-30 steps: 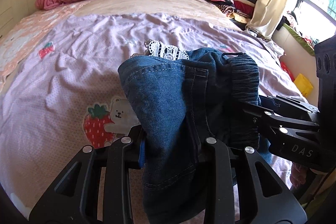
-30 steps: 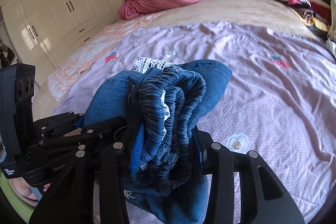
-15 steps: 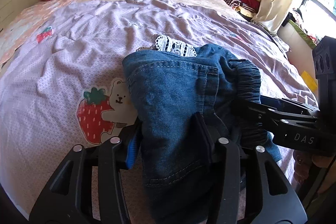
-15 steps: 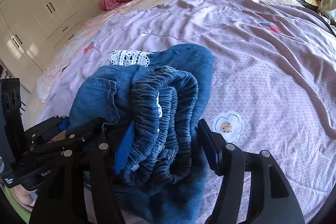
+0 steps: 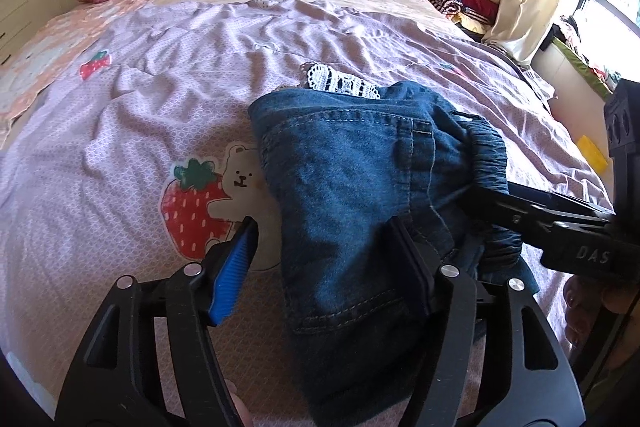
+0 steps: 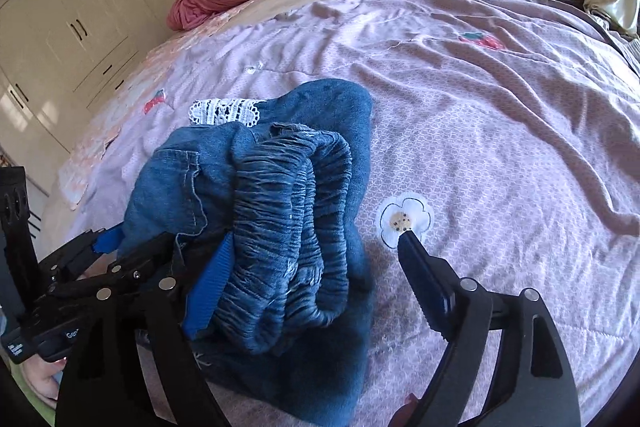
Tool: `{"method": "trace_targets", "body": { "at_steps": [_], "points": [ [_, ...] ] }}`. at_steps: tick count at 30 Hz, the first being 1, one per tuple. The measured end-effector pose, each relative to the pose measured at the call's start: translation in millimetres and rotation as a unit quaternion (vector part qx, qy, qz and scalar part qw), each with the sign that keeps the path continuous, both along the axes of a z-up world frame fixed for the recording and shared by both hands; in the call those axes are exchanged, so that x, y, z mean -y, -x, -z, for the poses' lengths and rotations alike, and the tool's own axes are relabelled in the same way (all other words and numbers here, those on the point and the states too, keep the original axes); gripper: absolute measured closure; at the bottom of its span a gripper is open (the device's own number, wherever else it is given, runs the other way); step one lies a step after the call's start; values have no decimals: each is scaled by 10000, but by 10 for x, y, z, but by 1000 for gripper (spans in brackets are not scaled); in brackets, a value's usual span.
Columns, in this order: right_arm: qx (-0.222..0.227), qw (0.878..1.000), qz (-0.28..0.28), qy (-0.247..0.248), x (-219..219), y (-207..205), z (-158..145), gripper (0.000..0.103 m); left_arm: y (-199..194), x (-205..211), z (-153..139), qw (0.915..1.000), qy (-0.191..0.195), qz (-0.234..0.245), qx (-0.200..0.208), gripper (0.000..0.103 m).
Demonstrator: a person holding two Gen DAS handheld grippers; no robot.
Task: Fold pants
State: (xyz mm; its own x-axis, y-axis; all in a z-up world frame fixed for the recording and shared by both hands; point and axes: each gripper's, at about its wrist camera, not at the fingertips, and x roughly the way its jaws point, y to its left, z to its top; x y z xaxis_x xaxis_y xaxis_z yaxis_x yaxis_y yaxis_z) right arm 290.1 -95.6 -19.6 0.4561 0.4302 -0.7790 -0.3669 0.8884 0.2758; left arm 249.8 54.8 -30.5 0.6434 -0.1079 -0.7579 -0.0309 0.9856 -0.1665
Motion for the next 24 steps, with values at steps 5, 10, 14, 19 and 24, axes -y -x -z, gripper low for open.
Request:
{"method": "trace_targets", "body": {
  "at_steps": [5, 10, 14, 19, 24],
  "points": [
    [60, 10000, 43, -66, 50, 75, -77, 20, 68, -13, -47, 10000, -64, -36, 16, 40],
    [92, 9999, 87, -91, 103, 136, -141, 20, 137, -38, -102, 9999, -110, -82, 13, 36],
    [149, 9997, 132, -106, 145, 199, -215, 20, 215, -65, -176, 9998, -120, -148, 53, 32],
    [258, 9994, 199, -85, 226, 307, -334, 20, 328, -78, -287, 9996, -162, -202, 134, 26],
    [369, 9990, 221, -132, 294, 420, -448, 19, 442, -58, -392, 9993, -213, -222, 233, 21]
  ]
}}
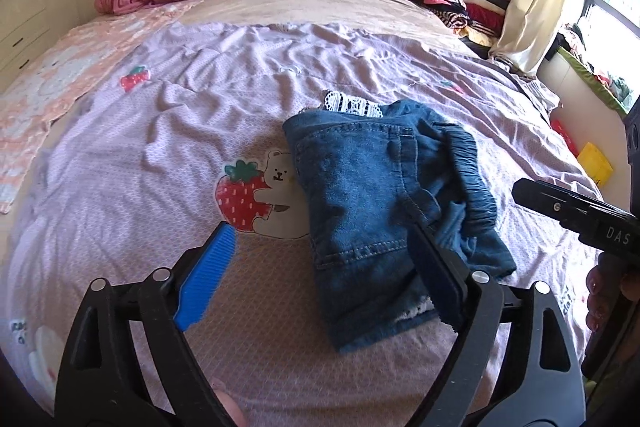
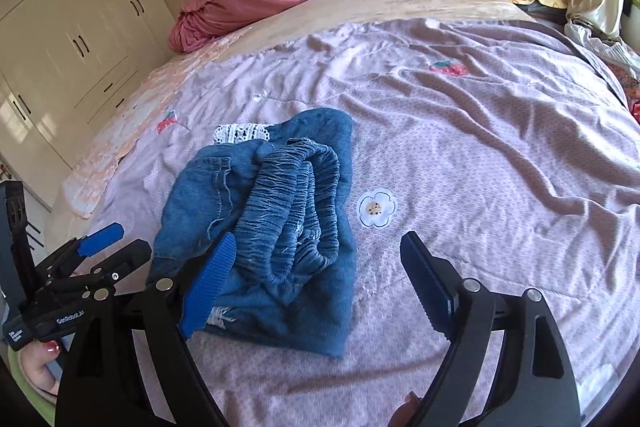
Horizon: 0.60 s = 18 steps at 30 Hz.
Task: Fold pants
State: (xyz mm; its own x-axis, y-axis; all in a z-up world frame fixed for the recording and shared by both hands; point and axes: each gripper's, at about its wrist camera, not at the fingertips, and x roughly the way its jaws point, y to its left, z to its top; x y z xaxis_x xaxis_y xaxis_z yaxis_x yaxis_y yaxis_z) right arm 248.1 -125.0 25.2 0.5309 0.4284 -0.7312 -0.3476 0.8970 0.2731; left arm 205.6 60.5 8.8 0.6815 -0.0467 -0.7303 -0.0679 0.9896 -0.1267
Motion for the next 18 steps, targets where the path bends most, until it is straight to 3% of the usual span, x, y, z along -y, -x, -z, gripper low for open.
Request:
{"method": "trace_targets", "body": {
  "at_steps": [12, 18],
  "points": [
    [464, 9989, -80, 47, 88, 408, -309, 10, 345, 56, -249, 9996, -92, -17, 258, 10],
    [717, 9972, -115, 192, 106, 683, -411, 8, 572, 98, -291, 9994, -149, -49, 321, 10]
  ]
}}
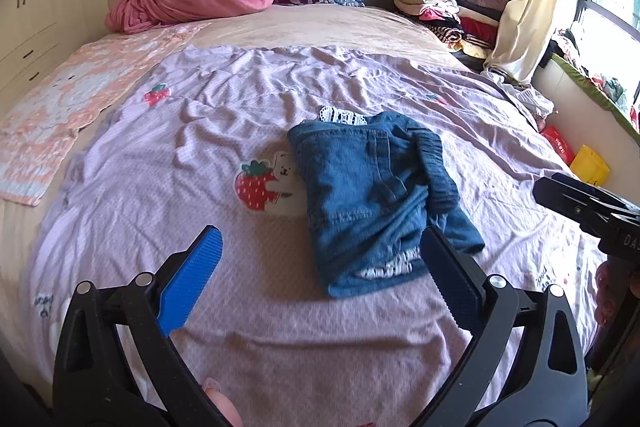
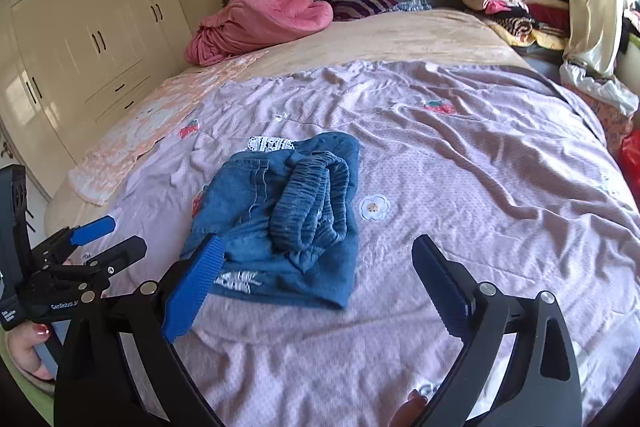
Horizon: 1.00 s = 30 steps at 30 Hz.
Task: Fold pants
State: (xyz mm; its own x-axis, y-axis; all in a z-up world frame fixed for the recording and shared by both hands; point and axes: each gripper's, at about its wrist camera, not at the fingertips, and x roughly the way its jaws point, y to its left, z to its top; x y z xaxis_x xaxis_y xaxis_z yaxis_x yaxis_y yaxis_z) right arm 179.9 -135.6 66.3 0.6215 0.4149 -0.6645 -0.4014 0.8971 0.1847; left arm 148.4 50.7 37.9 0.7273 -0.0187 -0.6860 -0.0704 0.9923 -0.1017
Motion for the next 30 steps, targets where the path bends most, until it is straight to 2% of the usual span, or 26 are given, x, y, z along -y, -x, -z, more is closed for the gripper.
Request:
{"method": "trace_targets", "body": {
  "at_steps": [7, 13, 22, 30],
  "points": [
    [257, 9993, -28, 255, 18, 364, -28, 5, 308, 61, 73, 10000, 3, -55, -24, 10],
    [308, 9986, 57, 425, 71, 652, 104, 5, 564, 132, 195, 9999, 49, -80, -73, 10],
    [38, 9988, 319, 380, 196, 866, 412, 5, 807, 232, 394, 9998, 41, -64, -193, 10],
    [17, 9984, 320, 458, 192, 921, 465, 5, 828, 285, 429, 9997, -17, -54, -236, 10]
  ]
}}
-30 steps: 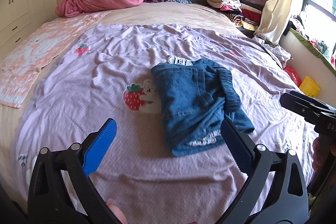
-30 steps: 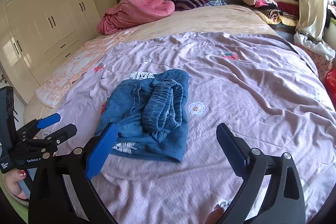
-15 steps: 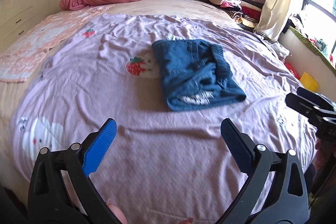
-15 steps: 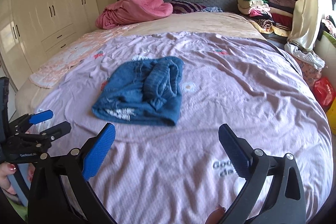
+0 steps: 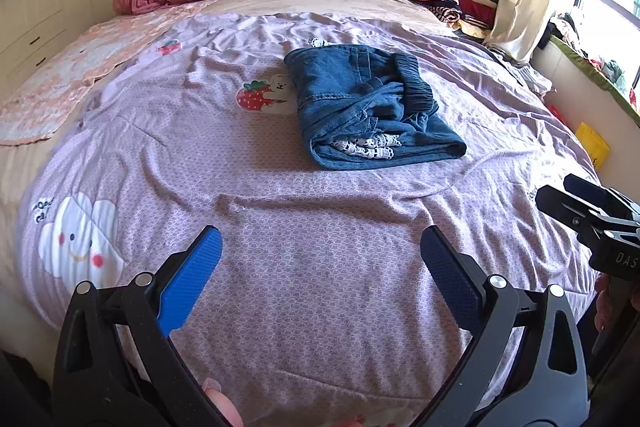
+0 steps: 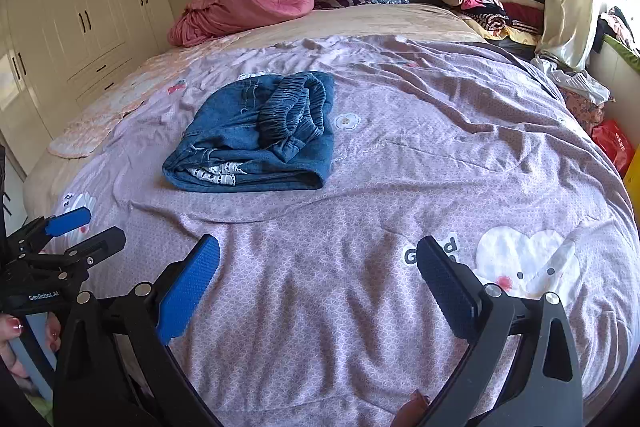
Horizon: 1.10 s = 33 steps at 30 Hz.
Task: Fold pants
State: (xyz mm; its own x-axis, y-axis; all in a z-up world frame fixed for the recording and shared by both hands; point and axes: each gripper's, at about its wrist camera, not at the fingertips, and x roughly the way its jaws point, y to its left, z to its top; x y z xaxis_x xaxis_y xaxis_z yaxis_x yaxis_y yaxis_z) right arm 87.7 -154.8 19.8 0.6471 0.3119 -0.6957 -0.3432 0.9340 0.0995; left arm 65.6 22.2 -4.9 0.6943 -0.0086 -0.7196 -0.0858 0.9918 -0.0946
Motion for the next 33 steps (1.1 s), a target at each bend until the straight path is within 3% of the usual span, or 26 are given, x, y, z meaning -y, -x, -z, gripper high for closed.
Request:
{"method": "trace_targets", "body": {
  "at_steps": [33],
  "points": [
    [90, 9999, 42, 37, -74, 99, -94, 5, 44, 0, -50, 9999, -59, -95, -31, 10]
  ]
}}
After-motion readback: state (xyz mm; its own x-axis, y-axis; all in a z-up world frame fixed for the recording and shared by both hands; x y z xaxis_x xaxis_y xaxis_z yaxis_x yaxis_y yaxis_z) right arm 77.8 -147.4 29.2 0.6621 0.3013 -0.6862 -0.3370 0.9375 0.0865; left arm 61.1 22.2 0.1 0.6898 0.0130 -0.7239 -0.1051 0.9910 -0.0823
